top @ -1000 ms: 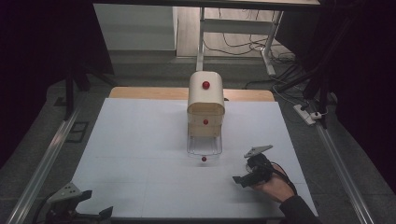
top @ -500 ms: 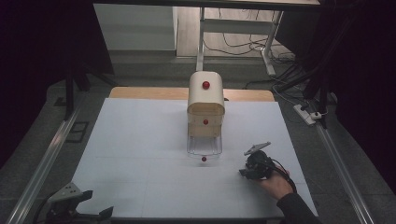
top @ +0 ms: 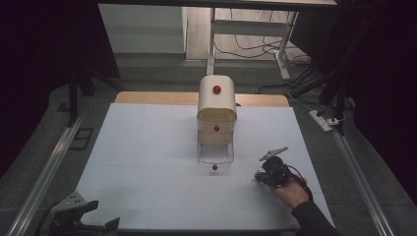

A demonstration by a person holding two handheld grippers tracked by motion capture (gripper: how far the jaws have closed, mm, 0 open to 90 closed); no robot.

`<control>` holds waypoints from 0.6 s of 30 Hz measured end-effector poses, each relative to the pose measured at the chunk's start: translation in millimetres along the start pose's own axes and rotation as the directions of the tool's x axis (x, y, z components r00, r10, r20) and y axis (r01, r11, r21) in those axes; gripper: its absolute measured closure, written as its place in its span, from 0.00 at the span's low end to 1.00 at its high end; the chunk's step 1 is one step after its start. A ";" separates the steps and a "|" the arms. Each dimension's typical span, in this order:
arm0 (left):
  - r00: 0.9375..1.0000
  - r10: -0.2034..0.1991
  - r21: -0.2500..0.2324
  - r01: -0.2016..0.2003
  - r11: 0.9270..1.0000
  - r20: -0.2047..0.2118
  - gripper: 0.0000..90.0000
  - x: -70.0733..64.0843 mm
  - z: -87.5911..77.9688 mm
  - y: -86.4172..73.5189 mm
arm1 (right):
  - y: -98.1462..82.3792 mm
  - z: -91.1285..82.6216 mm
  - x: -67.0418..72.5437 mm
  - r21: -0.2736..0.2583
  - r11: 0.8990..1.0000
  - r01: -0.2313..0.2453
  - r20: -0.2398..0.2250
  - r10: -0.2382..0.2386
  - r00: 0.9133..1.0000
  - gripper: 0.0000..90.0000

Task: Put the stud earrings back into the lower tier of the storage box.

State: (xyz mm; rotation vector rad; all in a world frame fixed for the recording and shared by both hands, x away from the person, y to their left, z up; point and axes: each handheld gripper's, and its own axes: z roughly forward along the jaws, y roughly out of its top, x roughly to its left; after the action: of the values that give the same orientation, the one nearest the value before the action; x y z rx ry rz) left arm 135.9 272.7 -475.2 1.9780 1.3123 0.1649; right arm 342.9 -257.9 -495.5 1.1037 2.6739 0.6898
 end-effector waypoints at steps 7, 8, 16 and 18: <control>1.000 -0.001 -0.002 0.001 1.000 0.002 0.02 0.3 0.0 0.1 | 3.2 -8.0 6.5 -0.053 0.998 0.032 -0.004 -0.033 0.999 0.97; 1.000 -0.002 -0.002 0.002 1.000 0.003 0.02 0.4 0.0 0.1 | 3.9 -9.4 8.2 -0.062 0.997 0.036 -0.003 -0.036 0.999 0.97; 1.000 -0.005 -0.002 0.005 1.000 0.004 0.02 0.6 0.0 0.1 | 12.2 -23.7 22.3 -0.153 0.985 0.077 -0.025 -0.082 0.996 0.97; 1.000 -0.006 -0.002 0.006 1.000 0.003 0.02 0.7 0.1 0.1 | 14.8 -27.6 24.8 -0.182 0.979 0.090 -0.034 -0.098 0.995 0.97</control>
State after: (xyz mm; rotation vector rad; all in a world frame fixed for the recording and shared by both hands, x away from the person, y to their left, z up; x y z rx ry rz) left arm 136.3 273.3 -475.4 1.9718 1.3152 0.1600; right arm 325.5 -241.0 -463.7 0.9204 2.6162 0.9255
